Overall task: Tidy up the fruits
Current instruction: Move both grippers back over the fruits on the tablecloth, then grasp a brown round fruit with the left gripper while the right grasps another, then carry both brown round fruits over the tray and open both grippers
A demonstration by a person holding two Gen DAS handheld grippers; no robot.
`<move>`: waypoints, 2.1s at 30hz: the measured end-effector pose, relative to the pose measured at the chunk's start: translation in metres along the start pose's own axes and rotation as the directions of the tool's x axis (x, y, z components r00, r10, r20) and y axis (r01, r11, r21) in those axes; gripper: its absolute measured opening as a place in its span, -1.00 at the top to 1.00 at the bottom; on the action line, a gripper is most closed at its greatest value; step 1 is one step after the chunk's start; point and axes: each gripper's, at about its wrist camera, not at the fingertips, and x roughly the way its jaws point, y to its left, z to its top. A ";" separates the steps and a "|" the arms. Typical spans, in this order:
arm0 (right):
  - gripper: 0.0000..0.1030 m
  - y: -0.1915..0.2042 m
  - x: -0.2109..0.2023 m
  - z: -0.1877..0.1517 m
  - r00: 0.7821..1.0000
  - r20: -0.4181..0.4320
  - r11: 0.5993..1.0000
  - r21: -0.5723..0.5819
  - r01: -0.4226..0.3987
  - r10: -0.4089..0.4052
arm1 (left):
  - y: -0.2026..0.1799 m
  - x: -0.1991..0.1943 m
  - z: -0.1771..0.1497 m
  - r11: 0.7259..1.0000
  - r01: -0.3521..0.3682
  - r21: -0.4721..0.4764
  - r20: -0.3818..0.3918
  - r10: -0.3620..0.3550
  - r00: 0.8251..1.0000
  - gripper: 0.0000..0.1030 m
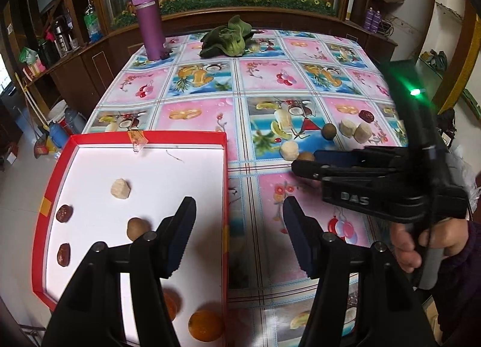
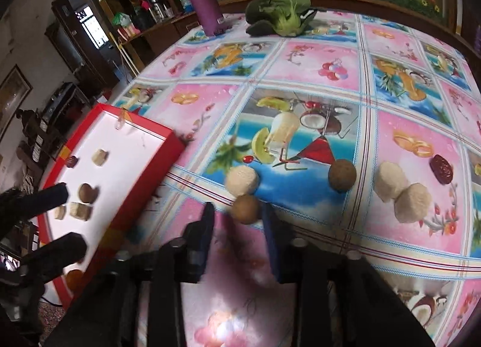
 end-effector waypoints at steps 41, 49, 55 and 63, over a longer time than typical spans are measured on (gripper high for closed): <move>0.61 -0.064 -0.064 -0.029 0.984 0.160 0.989 0.113 -0.092 0.073 | -0.067 0.100 0.049 0.992 0.110 0.067 -0.100 -0.103 0.990 0.50; 0.60 -0.022 -0.080 -0.023 0.978 0.190 0.993 0.058 -0.099 0.086 | -0.058 0.031 0.030 0.993 0.086 0.080 0.035 -0.090 0.995 0.50; 0.61 0.039 -0.078 -0.010 0.974 0.177 0.990 -0.043 -0.133 0.138 | -0.004 -0.020 0.006 1.000 0.028 0.004 0.123 -0.028 0.992 0.50; 0.61 0.108 -0.047 0.007 0.976 0.135 0.982 -0.106 -0.158 0.172 | 0.111 -0.058 -0.031 0.971 -0.120 -0.209 0.158 0.154 0.975 0.50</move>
